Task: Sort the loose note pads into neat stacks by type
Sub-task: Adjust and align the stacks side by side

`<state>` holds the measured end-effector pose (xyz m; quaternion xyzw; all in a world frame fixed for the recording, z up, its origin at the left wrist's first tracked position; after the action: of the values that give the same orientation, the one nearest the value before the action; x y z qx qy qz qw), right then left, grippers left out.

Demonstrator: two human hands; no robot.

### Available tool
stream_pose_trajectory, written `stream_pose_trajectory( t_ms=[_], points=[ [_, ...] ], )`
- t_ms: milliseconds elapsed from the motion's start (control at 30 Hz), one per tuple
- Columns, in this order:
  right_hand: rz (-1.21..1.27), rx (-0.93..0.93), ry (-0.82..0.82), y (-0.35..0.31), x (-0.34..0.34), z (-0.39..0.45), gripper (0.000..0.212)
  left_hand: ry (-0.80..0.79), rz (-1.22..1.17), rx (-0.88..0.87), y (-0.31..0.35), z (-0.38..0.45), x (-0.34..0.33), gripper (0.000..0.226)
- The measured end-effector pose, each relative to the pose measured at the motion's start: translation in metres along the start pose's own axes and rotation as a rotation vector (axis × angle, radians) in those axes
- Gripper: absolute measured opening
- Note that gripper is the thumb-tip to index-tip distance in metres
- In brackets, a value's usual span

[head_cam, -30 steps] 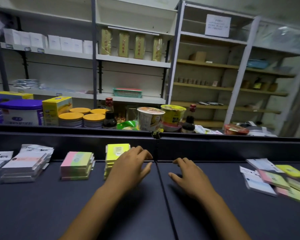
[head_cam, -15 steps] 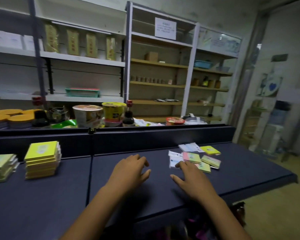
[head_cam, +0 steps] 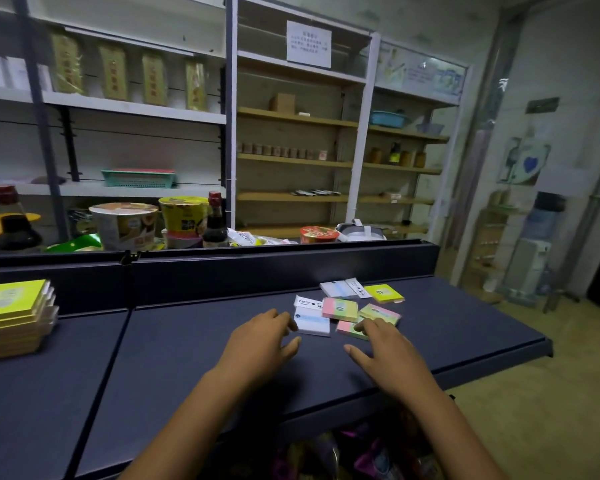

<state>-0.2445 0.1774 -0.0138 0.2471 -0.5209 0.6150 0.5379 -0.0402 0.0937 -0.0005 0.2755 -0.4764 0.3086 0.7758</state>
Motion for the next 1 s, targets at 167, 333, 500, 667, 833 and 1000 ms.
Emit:
stream_pose_trajectory(
  t_ms=[167, 333, 500, 667, 833, 1000],
  points=[
    [-0.008, -0.032, -0.006, 0.020, -0.005, 0.023, 0.044, -0.048, -0.042, 0.058, -0.009, 0.041, -0.028, 0.029],
    [0.010, -0.024, 0.004, 0.034, -0.008, 0.048, 0.040, -0.124, -0.093, 0.097, -0.019, 0.081, -0.055, 0.031],
    [0.055, -0.019, 0.020, 0.052, -0.008, 0.069, 0.032, -0.235, -0.171, 0.123, -0.027, 0.107, -0.079, 0.049],
    [0.091, 0.008, 0.021, 0.064, -0.011, 0.091, 0.029, -0.336, -0.225, 0.092, -0.037, 0.114, -0.098, 0.073],
    [0.130, 0.022, -0.003, 0.069, -0.015, 0.109, 0.035, -0.407, -0.273, 0.091, -0.044, 0.112, -0.103, 0.099],
    [0.164, 0.062, 0.018, 0.072, -0.015, 0.120, 0.035, -0.373, -0.358, 0.097, -0.054, 0.113, -0.095, 0.076]
  ],
)
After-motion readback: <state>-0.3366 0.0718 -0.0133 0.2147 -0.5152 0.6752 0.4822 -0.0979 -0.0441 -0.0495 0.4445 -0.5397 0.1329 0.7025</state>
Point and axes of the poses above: each hand's wrist, its own z-axis towards the middle knuckle, its own x-axis out of the back of the hand, y = z × x, the point moved 5 cm from there along z, towards the middle knuckle, and after that the axes turned 10 degrees about z, right-handed, at the moved point
